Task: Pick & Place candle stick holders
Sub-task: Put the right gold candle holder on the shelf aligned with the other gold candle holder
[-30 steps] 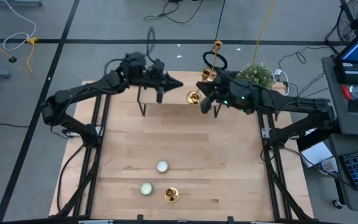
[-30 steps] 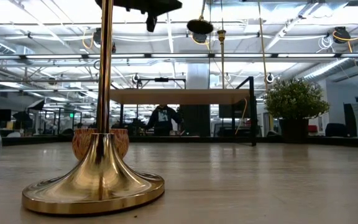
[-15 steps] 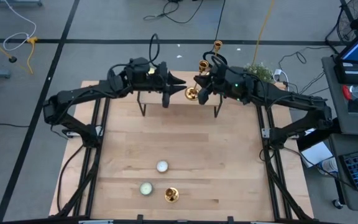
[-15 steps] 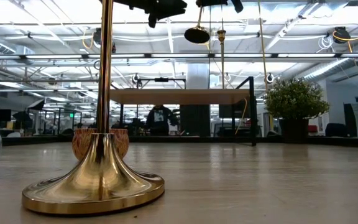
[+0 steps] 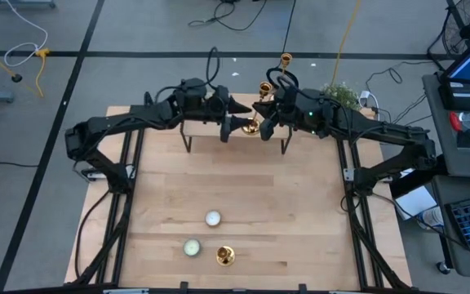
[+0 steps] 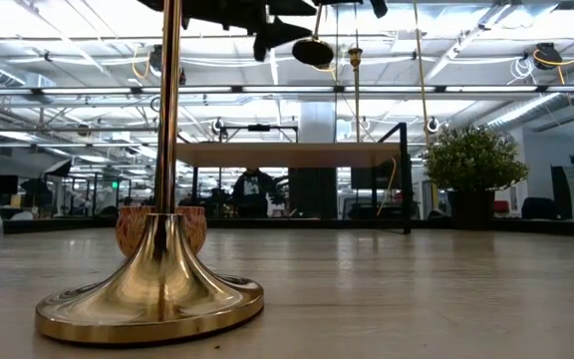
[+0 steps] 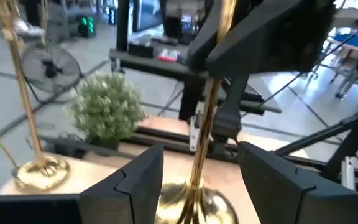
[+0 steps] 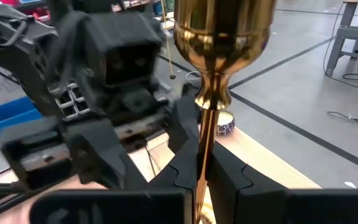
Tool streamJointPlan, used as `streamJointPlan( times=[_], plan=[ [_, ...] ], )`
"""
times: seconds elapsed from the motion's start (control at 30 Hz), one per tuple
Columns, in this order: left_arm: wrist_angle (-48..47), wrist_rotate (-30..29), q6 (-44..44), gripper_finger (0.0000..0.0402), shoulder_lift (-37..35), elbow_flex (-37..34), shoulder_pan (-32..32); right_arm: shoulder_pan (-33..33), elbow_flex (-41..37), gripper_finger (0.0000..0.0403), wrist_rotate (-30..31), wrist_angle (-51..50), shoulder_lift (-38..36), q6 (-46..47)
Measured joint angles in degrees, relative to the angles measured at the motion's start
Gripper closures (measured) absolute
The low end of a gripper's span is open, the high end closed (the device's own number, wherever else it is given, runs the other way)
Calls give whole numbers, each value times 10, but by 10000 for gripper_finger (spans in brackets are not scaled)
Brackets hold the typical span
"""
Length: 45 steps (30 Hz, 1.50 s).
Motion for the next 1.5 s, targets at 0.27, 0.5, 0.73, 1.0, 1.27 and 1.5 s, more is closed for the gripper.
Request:
streamJointPlan(
  times=[0.27, 0.5, 0.73, 1.0, 1.27, 1.5],
  plan=[
    [54, 6, -11, 211, 10, 0, -5, 3, 0, 391, -1, -32, 0, -4],
    [55, 13, -20, 230, 17, 0, -6, 3, 1, 391, -28, -34, 7, -6],
    [54, 20, -27, 236, 18, 0, -6, 6, 1, 391, -43, -26, 18, -5],
    [32, 35, -27, 266, 18, 0, -6, 6, 0, 391, -41, -27, 19, -6],
    [18, 24, -26, 287, 18, 0, -2, 7, 0, 391, -9, -31, 19, -18],
    [-30, 14, -49, 253, 18, 0, 24, 6, 0, 391, 97, -37, 13, -54]
  ],
)
